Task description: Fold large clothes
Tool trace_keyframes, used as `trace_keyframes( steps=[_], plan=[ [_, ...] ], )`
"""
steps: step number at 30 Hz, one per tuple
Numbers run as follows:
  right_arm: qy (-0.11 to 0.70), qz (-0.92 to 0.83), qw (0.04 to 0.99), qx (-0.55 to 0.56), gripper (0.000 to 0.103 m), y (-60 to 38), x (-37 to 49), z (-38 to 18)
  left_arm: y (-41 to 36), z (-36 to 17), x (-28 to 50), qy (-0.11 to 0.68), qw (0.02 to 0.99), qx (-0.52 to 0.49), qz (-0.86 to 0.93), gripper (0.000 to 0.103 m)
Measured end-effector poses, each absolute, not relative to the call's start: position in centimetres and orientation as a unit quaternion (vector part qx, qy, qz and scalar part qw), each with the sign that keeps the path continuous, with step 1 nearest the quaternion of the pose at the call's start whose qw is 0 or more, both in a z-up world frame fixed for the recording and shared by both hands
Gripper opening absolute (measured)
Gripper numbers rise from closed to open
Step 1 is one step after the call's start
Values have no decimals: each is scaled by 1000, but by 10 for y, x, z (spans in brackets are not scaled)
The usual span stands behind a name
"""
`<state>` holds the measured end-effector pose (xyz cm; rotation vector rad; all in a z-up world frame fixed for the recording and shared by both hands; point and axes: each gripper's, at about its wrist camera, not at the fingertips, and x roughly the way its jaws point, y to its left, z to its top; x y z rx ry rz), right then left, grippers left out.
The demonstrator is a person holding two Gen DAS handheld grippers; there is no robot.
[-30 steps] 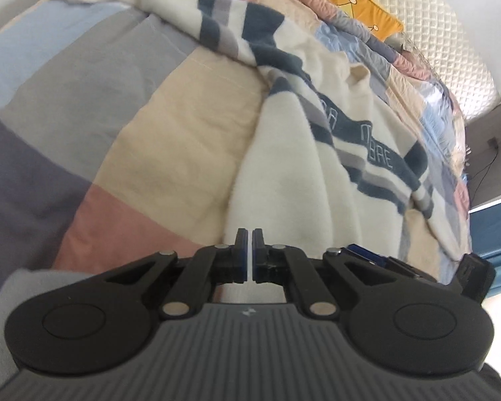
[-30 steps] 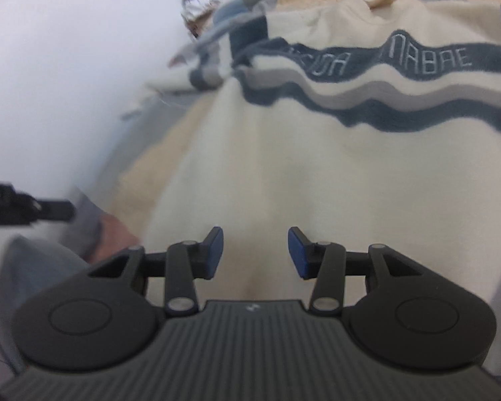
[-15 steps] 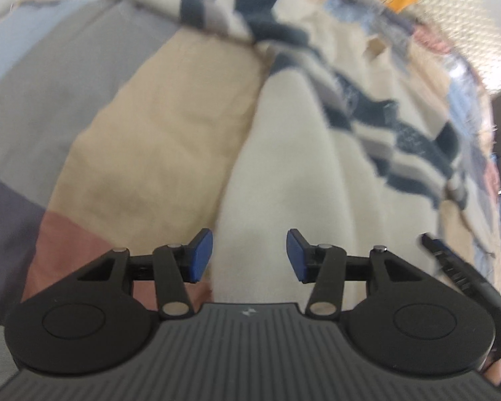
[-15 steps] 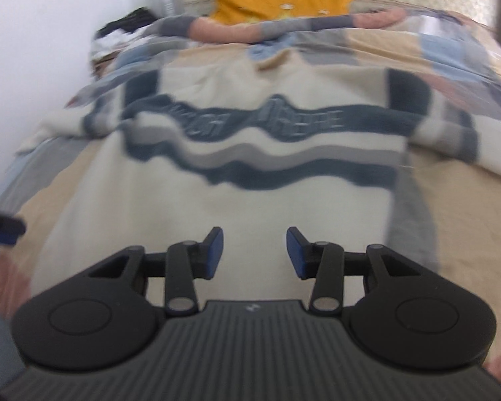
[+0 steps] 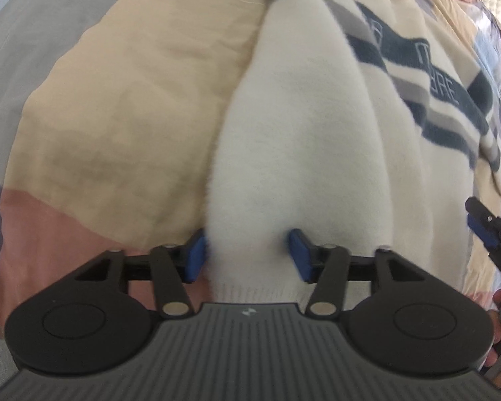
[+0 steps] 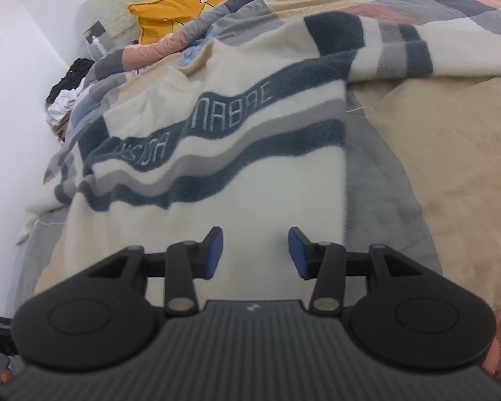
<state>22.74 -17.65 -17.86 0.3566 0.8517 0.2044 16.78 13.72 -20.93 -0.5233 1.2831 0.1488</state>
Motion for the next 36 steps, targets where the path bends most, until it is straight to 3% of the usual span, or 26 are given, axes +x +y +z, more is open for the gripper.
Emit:
trace_keyframes(
  steps=[1, 3, 15, 23, 26, 28, 31, 36],
  plan=[
    [410, 99, 891, 170, 47, -176, 227, -179, 136, -208, 168, 591, 768, -240, 63, 26],
    [412, 100, 890, 168, 47, -177, 228, -179, 128, -204, 169, 589, 778, -210, 55, 15],
    [399, 87, 901, 146, 47, -176, 226, -174, 158, -185, 142, 604, 775, -168, 80, 12],
    [382, 81, 912, 126, 47, -175, 222, -168, 153, -174, 136, 592, 790, -138, 76, 14],
    [371, 85, 917, 115, 47, -173, 221, -162, 150, -164, 129, 578, 804, -117, 82, 27],
    [354, 78, 926, 106, 46, -175, 217, -154, 146, -155, 123, 558, 818, -108, 86, 37],
    [328, 77, 937, 92, 46, -177, 213, -140, 136, -138, 121, 489, 863, -93, 87, 42],
    [286, 68, 952, 83, 46, -190, 206, -113, 112, -101, 115, 412, 907, -63, 65, 42]
  ],
)
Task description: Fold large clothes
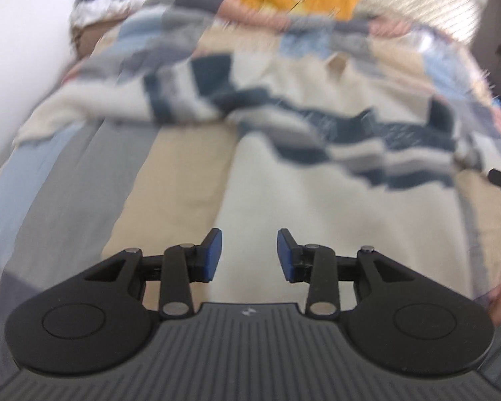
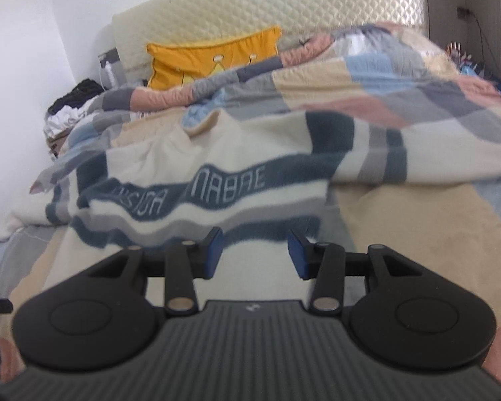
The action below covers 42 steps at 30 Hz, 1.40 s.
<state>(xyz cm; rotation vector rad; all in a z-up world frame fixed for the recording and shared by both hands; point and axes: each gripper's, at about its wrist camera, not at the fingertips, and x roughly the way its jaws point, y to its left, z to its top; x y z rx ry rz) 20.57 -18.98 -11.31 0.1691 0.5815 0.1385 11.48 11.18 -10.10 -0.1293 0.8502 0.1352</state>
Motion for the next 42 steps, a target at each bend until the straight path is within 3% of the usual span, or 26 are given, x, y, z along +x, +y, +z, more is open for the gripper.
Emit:
trace_keyframes(
  steps=[8, 17, 27, 28, 30, 38, 42],
  plan=[
    [228, 35, 965, 121, 46, -240, 191, -73, 46, -66, 146, 318, 946, -53, 25, 44],
    [183, -25, 955, 230, 46, -343, 191, -61, -6, -113, 201, 363, 929, -70, -12, 45],
    [199, -116, 916, 329, 48, -446, 230, -129, 2, -160, 235, 406, 912, -54, 16, 45],
    [210, -121, 908, 340, 51, -454, 237, -141, 5, -164, 239, 410, 910, -53, 21, 45],
    [223, -123, 893, 370, 80, -467, 253, -164, 9, -170, 245, 416, 907, -58, 29, 45],
    [246, -92, 832, 489, 81, -515, 319, -240, 23, -198, 264, 431, 896, -93, 57, 45],
    [216, -95, 817, 526, 77, -538, 345, -267, 23, -206, 270, 430, 896, -96, 63, 45]
  ],
)
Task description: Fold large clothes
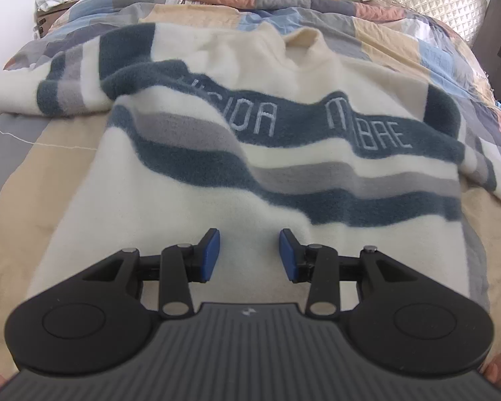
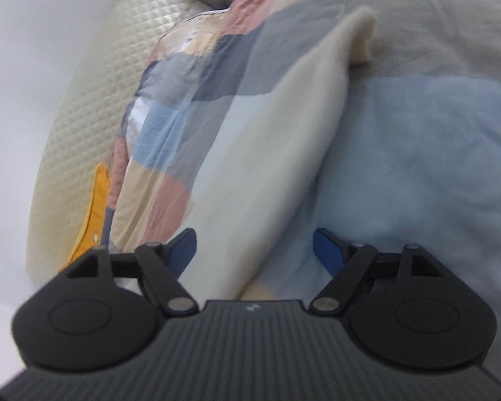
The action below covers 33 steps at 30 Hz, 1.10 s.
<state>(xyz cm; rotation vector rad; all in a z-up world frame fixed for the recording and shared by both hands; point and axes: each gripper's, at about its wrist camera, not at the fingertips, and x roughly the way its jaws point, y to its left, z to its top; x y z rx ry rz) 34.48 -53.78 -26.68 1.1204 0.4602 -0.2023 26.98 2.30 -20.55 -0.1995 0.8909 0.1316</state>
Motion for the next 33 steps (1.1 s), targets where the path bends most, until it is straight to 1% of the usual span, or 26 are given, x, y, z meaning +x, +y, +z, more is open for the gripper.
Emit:
trace_keyframes(
  steps=[2, 4, 5, 6, 8, 11, 12, 14, 19, 23, 28, 33],
  plan=[
    [182, -98, 822, 531, 77, -550, 354, -268, 23, -207, 272, 427, 896, -97, 65, 45],
    [159, -110, 813, 549, 69, -565, 361, -274, 23, -208, 274, 425, 897, -96, 67, 45],
    [152, -118, 805, 562, 59, -573, 364, -278, 23, -208, 275, 425, 897, -96, 67, 46],
    [147, -128, 794, 575, 45, -581, 367, -282, 23, -208, 275, 425, 897, -95, 67, 46],
    [145, -136, 783, 590, 32, -597, 374, -287, 23, -208, 275, 425, 898, -94, 67, 46],
    [155, -133, 800, 565, 25, -616, 387, -281, 23, -209, 276, 425, 898, -93, 67, 46],
    [157, -136, 808, 552, 18, -619, 389, -277, 23, -209, 276, 425, 898, -92, 66, 46],
    [167, -143, 817, 533, 12, -628, 391, -272, 24, -208, 278, 424, 898, -93, 64, 46],
    [170, -156, 840, 491, 10, -641, 390, -257, 29, -209, 279, 414, 904, -84, 70, 47],
    [155, -142, 877, 432, 10, -639, 393, -224, 29, -210, 278, 409, 906, -83, 72, 47],
    [128, -103, 919, 358, 10, -609, 393, -157, 37, -202, 275, 401, 906, -114, 70, 47],
    [89, -39, 948, 303, 9, -556, 391, -75, 49, -187, 262, 370, 917, -128, 69, 47]
  ],
)
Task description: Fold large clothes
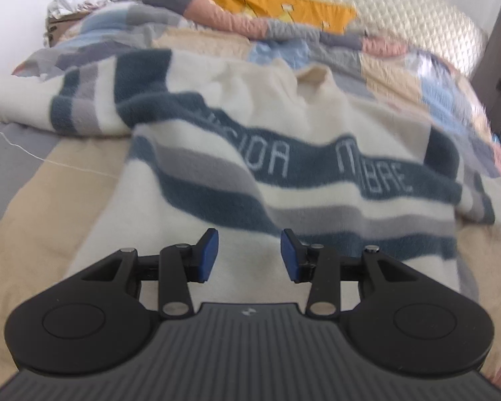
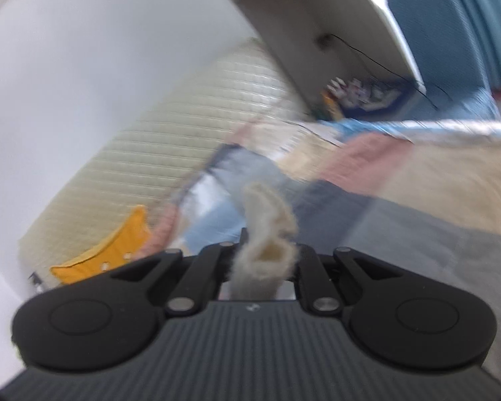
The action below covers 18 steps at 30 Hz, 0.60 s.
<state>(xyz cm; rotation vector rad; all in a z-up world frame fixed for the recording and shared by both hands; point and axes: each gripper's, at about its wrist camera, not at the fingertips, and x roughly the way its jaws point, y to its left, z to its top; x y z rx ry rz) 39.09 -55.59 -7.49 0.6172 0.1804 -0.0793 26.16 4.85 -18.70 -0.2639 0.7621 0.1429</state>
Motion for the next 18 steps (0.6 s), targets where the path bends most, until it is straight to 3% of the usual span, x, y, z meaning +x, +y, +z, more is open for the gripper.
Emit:
trace_keyframes(
  steps=[9, 18],
  plan=[
    [30, 91, 978, 183, 9, -407, 358, 55, 83, -153, 228, 311, 929, -189, 67, 47],
    [10, 219, 973, 64, 10, -221, 288, 75, 124, -131, 186, 260, 933, -245, 43, 47]
  ],
)
